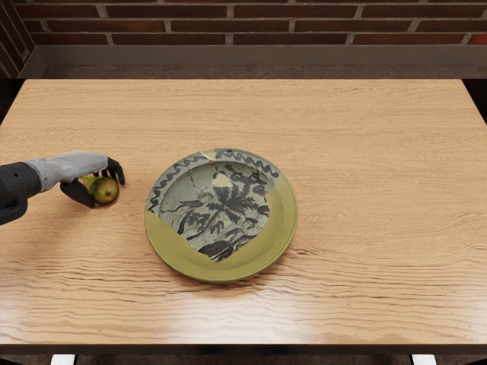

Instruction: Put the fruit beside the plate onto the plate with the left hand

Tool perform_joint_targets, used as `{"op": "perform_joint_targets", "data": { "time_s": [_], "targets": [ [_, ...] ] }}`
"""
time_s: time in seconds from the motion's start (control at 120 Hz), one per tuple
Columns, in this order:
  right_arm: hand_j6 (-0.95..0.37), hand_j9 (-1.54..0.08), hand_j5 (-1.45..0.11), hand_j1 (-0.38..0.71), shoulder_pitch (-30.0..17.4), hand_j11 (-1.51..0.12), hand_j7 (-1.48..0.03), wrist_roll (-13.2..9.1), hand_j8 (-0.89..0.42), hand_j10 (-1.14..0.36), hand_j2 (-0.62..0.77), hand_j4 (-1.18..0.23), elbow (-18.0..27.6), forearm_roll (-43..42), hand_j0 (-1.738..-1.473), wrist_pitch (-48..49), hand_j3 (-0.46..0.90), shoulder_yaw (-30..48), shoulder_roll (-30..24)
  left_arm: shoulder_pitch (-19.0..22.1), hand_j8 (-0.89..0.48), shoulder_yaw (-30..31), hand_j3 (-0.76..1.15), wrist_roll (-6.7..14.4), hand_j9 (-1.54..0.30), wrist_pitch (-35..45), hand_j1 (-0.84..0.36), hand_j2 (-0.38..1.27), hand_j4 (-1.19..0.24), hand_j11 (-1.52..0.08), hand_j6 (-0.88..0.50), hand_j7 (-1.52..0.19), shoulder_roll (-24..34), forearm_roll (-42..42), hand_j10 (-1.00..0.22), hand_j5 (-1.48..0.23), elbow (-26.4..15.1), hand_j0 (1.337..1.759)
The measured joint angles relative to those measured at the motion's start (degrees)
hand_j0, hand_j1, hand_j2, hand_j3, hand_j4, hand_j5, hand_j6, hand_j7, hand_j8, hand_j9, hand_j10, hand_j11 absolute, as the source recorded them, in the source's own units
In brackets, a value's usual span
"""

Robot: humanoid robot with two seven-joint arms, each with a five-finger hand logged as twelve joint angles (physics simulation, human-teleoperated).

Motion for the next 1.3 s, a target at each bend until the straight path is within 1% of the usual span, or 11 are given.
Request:
{"op": "perform_joint_targets", "data": {
  "time_s": [0.45, 0.533, 0.7, 0.908, 0.992, 1.05, 1.075, 1.2, 1.233, 1.258, 1.3],
  "targets": [
    [-0.02, -0.03, -0.03, -0.32, 0.00, -0.03, -0.03, 0.02, -0.02, -0.02, 0.00, -0.02, 0.01, 0.00, -1.658, 0.00, 0.00, -0.02, 0.00, 0.00, -0.52, -0.05, 0.00, -0.15, -0.81, 0.06, -0.25, 0.37, -0.61, -0.81, -0.50, -0.81, 0.06, -1.62, -0.54, -0.81, -0.67, 1.657],
    [-0.02, -0.03, -0.03, -0.32, 0.00, -0.03, -0.03, 0.01, -0.02, -0.02, 0.00, -0.02, 0.00, 0.00, -1.658, 0.00, 0.00, -0.01, 0.00, 0.00, -0.51, -0.07, 0.00, -0.66, -0.83, 0.01, -0.25, 0.39, -0.62, -0.83, -0.50, -0.83, 0.06, -2.52, -0.55, -0.83, -0.72, 1.657],
    [-0.02, -0.03, -0.03, -0.32, 0.00, -0.03, -0.03, 0.00, -0.02, -0.02, 0.00, -0.02, 0.02, 0.00, -1.658, -0.01, 0.00, -0.01, 0.00, 0.00, -0.51, -0.14, 0.00, -1.25, -0.87, -0.06, -0.24, 0.39, -0.63, -0.87, -0.49, -0.87, -0.03, -3.40, -0.55, -0.87, -0.79, 1.656],
    [-0.02, -0.03, -0.03, -0.32, 0.00, -0.03, -0.03, 0.03, -0.02, -0.02, 0.00, -0.02, 0.02, 0.00, -1.658, 0.00, 0.00, -0.02, 0.00, 0.09, -0.52, -0.03, 0.00, -1.39, -0.92, -0.14, -0.22, 0.38, -0.64, -0.93, -0.49, -0.91, -0.11, -3.83, -0.56, -0.92, -0.75, 1.655],
    [-0.02, -0.03, -0.03, -0.32, 0.00, -0.03, -0.03, 0.02, -0.02, -0.02, 0.00, -0.02, 0.01, 0.00, -1.658, -0.01, 0.00, -0.03, 0.00, 0.26, -0.54, 0.02, 0.00, -1.37, -0.94, -0.11, -0.19, 0.40, -0.67, -0.96, -0.51, -0.93, -0.12, -3.87, -0.57, -0.93, -0.64, 1.655],
    [-0.02, -0.03, -0.03, -0.32, 0.00, -0.03, -0.03, 0.01, -0.02, -0.02, 0.00, -0.02, 0.01, 0.00, -1.658, -0.01, 0.00, -0.01, 0.00, 0.26, -0.55, 0.05, 0.00, -1.35, -0.97, -0.17, -0.20, 0.41, -0.68, -0.98, -0.52, -0.95, -0.20, -3.89, -0.58, -0.95, -0.57, 1.654],
    [-0.02, -0.03, -0.03, -0.32, 0.00, -0.03, -0.03, 0.01, -0.02, -0.02, 0.00, -0.02, 0.02, 0.00, -1.658, 0.00, 0.00, -0.02, 0.00, 0.26, -0.55, 0.05, 0.00, -1.35, -0.98, -0.21, -0.20, 0.43, -0.68, -0.99, -0.52, -0.96, -0.17, -3.90, -0.58, -0.96, -0.56, 1.654],
    [-0.02, -0.03, -0.03, -0.32, 0.00, -0.03, -0.03, 0.01, -0.02, -0.02, 0.00, -0.02, 0.03, 0.00, -1.658, -0.01, 0.00, -0.02, 0.00, 0.26, -0.52, 0.09, 0.00, -1.33, -1.04, -0.30, -0.20, 0.40, -0.66, -1.06, -0.49, -1.02, -0.20, -3.86, -0.55, -1.02, -0.53, 1.653],
    [-0.02, -0.03, -0.03, -0.32, 0.00, -0.03, -0.03, 0.01, -0.02, -0.02, 0.00, -0.02, 0.02, 0.00, -1.658, 0.00, 0.00, -0.02, 0.00, 0.30, -0.52, 0.08, 0.00, -1.33, -1.05, -0.29, -0.18, 0.37, -0.66, -1.08, -0.49, -1.03, -0.20, -3.85, -0.55, -1.02, -0.54, 1.652],
    [-0.02, -0.03, -0.03, -0.32, 0.00, -0.03, -0.03, 0.01, -0.02, -0.02, 0.00, -0.02, 0.02, 0.00, -1.658, 0.00, 0.00, -0.01, 0.00, 0.34, -0.52, 0.07, 0.00, -1.33, -1.06, -0.29, -0.18, 0.40, -0.67, -1.09, -0.50, -1.04, -0.20, -3.85, -0.55, -1.03, -0.55, 1.652],
    [-0.02, -0.03, -0.03, -0.32, 0.00, -0.03, -0.03, 0.01, -0.02, -0.02, 0.00, -0.02, 0.02, 0.00, -1.658, 0.00, 0.00, -0.02, 0.00, 0.26, -0.50, 0.09, 0.00, -1.32, -1.08, -0.40, -0.20, 0.42, -0.64, -1.11, -0.46, -1.06, -0.20, -3.82, -0.54, -1.06, -0.59, 1.652]
  ]
}}
